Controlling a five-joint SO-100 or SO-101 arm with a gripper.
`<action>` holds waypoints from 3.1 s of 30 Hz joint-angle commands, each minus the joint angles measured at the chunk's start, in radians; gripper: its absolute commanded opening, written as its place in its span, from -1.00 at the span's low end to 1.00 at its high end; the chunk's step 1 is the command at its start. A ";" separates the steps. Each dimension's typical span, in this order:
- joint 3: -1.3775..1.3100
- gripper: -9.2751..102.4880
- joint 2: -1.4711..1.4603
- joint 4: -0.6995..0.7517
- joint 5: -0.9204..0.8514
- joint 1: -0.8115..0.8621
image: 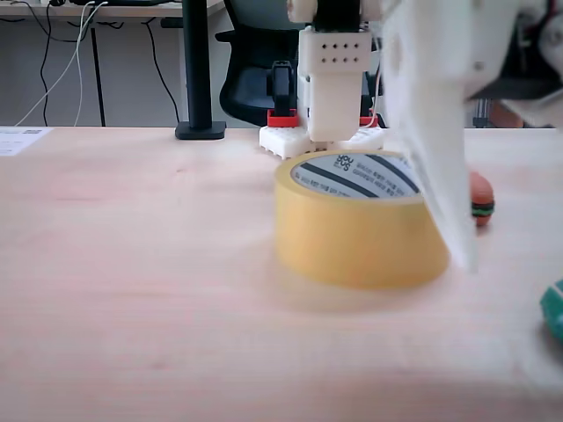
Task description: Grasp a cucumber and put it in the hole.
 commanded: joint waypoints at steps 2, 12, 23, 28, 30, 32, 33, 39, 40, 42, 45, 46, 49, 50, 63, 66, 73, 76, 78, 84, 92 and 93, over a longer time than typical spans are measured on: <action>-0.163 -0.08 -0.028 -0.031 0.006 -0.040; -0.242 -0.25 -0.132 -0.031 0.006 -0.061; -0.244 -0.32 -0.181 -0.031 0.006 -0.055; -0.247 -0.38 -0.207 -0.031 0.006 -0.057; -0.253 -0.42 -0.216 -0.031 0.006 -0.057; -0.261 -0.46 -0.227 -0.031 0.006 -0.057; -0.265 -0.47 -0.232 -0.031 0.006 -0.057; -0.270 -0.56 -0.249 -0.031 0.006 -0.058; -0.270 -0.57 -0.249 -0.031 0.006 -0.058; -0.270 -0.60 -0.245 -0.031 0.006 -0.058; -0.270 -0.64 -0.242 -0.031 0.006 -0.057; -0.270 -0.66 -0.241 -0.031 0.006 -0.057; -0.270 -0.69 -0.236 -0.031 0.006 -0.057; -0.270 -0.70 -0.233 -0.031 0.006 -0.057; -0.270 -0.77 -0.126 0.011 0.006 -0.044; -0.272 -0.78 -0.084 0.046 0.006 -0.032; -0.485 -0.83 -0.063 0.290 0.006 0.012; -0.611 -0.83 -0.063 0.394 0.006 0.034; -0.676 -0.84 -0.063 0.445 0.006 0.043; -0.773 -0.84 -0.061 0.518 0.006 0.055; -0.793 -0.69 -0.074 0.738 0.000 0.034; -0.759 -0.65 -0.063 0.738 0.000 0.026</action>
